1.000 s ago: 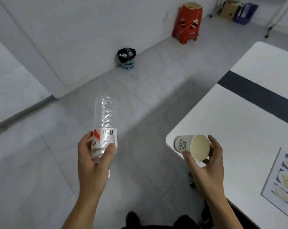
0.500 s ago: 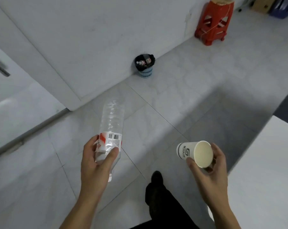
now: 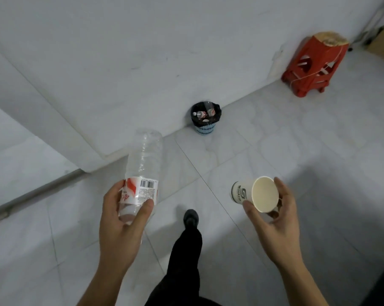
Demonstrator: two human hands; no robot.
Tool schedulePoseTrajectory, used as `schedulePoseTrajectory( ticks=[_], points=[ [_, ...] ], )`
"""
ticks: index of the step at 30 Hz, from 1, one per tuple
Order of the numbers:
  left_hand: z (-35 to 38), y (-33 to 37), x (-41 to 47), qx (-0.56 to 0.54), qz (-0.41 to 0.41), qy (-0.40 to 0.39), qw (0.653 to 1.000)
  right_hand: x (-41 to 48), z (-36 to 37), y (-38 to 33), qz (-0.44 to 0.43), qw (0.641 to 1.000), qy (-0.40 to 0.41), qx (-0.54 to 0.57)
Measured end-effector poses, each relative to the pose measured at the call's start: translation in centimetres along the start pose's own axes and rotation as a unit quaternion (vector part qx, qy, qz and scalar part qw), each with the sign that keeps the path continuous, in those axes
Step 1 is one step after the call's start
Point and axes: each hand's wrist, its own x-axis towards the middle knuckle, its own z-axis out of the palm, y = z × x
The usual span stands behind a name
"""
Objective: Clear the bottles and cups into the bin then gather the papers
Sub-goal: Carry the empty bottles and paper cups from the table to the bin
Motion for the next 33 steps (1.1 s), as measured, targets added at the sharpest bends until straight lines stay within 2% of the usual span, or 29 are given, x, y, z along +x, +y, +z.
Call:
schedulePoseTrajectory(
  ticks=[3, 7, 12, 17, 24, 29, 33],
  points=[
    [4.8, -0.8, 7.9, -0.005, -0.016, 0.000, 1.000, 8.4, 3.0, 0.4, 0.020, 1.000, 0.012, -0.002],
    [11.5, 1.6, 20.1, -0.012, -0.025, -0.015, 1.000, 21.1, 5.7, -1.9, 0.025, 0.999, 0.020, -0.015],
    [19.7, 7.5, 34.2, 0.004, 0.019, -0.053, 0.998, 35.2, 7.3, -6.4, -0.012, 0.998, 0.055, -0.020],
    [27.7, 9.6, 44.8, 0.026, 0.030, -0.086, 0.996, 46.6, 9.4, -6.0, 0.019, 0.996, 0.084, 0.000],
    [39.0, 7.0, 57.2, 0.068, -0.047, -0.078, 0.994, 64.8, 14.6, -2.5, 0.071, 0.997, 0.029, -0.012],
    [45.2, 7.2, 66.7, 0.094, -0.116, -0.072, 0.986, 78.5, 18.7, -1.9, 0.075, 0.996, -0.033, -0.048],
    [48.6, 4.3, 73.1, 0.099, -0.156, -0.056, 0.981, 87.0, 23.9, 1.2, 0.089, 0.990, -0.074, -0.086]
  ],
)
